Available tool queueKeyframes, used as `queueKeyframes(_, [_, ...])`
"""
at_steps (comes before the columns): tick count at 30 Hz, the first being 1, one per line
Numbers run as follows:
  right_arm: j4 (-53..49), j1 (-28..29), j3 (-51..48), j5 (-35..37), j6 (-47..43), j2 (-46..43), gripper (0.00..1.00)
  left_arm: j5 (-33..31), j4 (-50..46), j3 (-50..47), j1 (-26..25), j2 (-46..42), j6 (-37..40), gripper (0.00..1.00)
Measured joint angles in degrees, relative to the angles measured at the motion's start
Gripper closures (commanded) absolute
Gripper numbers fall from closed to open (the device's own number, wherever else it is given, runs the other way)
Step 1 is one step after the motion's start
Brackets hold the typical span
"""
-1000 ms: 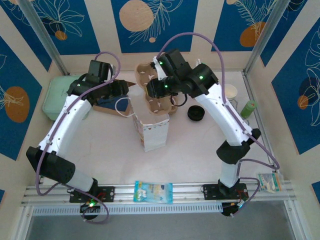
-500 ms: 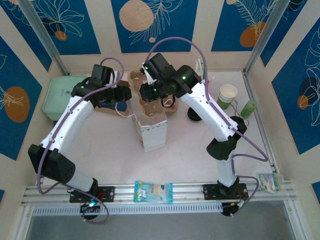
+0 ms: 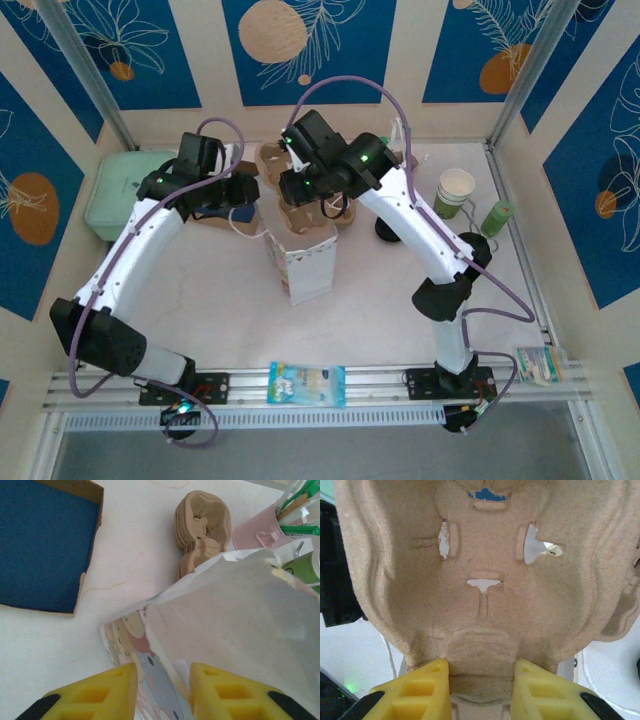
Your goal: Pack the takeout coffee
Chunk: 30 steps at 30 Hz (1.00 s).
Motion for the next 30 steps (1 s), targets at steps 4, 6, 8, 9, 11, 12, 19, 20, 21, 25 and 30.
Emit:
queueKeyframes(4, [0.0,0.2,-0.1,0.1,0.0,0.4,0.73,1.0,0.2,-0.2,0.0,-0.7,-0.7,0.75])
queueKeyframes(6, [0.0,0.2,-0.4,0.1,0.0,0.4,0.73,1.2,0.2,-0.2,0.0,-0.8,-0.9,0.78])
queueKeyframes(8, [0.0,0.2,-1.0,0.1,0.0,0.4,0.73,1.6,0.4,-0.2,0.0,-0.8,-1.1,0.82])
queueKeyframes(9, [0.1,0.2,-1.4,0.1,0.0,0.4,0.73,1.7,0.6,-0.2,0.0,-0.9,-1.1,0.84])
queueKeyframes(11, [0.1,0.2,-2.4,0.1,0.0,0.4,0.73,2.2,0.9,-0.4,0.0,-0.9,-1.3,0.87])
queueKeyframes(12, [0.0,0.3,-2.6,0.1,0.0,0.4,0.73,2.4,1.1,-0.5,0.0,-0.9,-1.4,0.87])
queueKeyframes(19, [0.0,0.3,-2.8,0.1,0.0,0.5,0.73,3.1,2.0,-1.5,0.0,-1.3,-2.2,0.91])
queueKeyframes(20, [0.0,0.3,-2.8,0.1,0.0,0.5,0.73,3.3,2.1,-1.5,0.0,-1.4,-2.3,0.91])
queueKeyframes(21, [0.0,0.3,-2.7,0.1,0.0,0.5,0.73,3.5,2.3,-1.6,0.0,-1.5,-2.3,0.92])
queueKeyframes(25, [-0.3,0.5,-2.2,0.3,0.5,1.2,0.73,4.0,2.8,-2.3,0.0,-2.5,-3.2,0.94])
queueKeyframes(30, [-0.7,0.7,-0.7,0.6,1.3,2.8,0.74,5.2,3.7,-3.2,0.0,-3.8,-4.2,0.95])
